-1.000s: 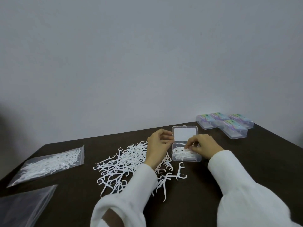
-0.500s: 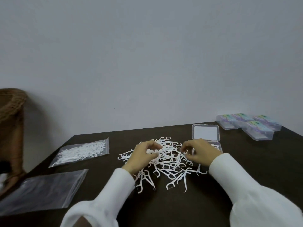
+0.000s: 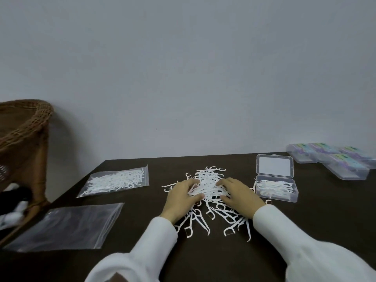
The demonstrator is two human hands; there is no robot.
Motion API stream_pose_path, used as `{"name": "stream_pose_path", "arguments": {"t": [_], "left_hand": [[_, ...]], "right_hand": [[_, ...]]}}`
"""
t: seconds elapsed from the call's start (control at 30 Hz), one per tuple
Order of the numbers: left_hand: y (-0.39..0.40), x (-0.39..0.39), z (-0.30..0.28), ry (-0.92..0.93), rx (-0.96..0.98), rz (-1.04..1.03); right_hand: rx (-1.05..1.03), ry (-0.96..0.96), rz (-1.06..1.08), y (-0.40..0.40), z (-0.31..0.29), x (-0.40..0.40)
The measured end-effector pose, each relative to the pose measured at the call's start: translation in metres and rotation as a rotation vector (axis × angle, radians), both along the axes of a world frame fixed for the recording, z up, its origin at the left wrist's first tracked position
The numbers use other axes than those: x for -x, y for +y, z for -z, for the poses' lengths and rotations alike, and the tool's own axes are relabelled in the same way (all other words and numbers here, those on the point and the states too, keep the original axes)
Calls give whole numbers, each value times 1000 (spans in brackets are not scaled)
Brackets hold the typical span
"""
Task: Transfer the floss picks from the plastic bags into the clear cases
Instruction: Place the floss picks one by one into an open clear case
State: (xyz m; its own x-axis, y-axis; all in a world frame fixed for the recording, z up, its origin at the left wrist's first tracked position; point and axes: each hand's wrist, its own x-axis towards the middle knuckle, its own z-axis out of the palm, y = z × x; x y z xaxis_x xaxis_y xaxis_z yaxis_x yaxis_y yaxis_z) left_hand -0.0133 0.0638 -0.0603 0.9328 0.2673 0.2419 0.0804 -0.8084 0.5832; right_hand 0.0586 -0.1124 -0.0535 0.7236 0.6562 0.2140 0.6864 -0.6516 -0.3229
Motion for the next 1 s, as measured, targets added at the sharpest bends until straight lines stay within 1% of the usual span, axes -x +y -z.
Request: {"name": "stream_pose_path", "arguments": {"t": [0.13, 0.23, 0.37, 0.43, 0.53, 0.63, 0.8, 0.93, 1.0], "left_hand": [[2, -5, 1, -53, 50, -26], [4, -6, 1, -91, 102, -31], [3, -5, -1, -132, 128, -12], [3, -5, -1, -158, 89, -9], [3, -4, -1, -155, -25, 2], [1, -2, -1, -151, -60, 35], [-3, 0, -3, -182, -167, 19], [-5, 1, -5, -215, -168, -10], [-5, 1, -5, -235, -120, -12]], "right_hand": [[0, -117, 38, 3, -4, -1], [-23, -72, 22, 4, -4, -3], [-84, -71, 30, 4, -1, -6], [-113, -63, 43, 3, -3, -7], [-147, -35, 25, 0, -5, -8], [-170, -8, 16, -5, -7, -9], [-202, 17, 50, -9, -8, -11], [-247, 31, 65, -12, -9, -14], [-285, 60, 67, -14, -11, -15]]}}
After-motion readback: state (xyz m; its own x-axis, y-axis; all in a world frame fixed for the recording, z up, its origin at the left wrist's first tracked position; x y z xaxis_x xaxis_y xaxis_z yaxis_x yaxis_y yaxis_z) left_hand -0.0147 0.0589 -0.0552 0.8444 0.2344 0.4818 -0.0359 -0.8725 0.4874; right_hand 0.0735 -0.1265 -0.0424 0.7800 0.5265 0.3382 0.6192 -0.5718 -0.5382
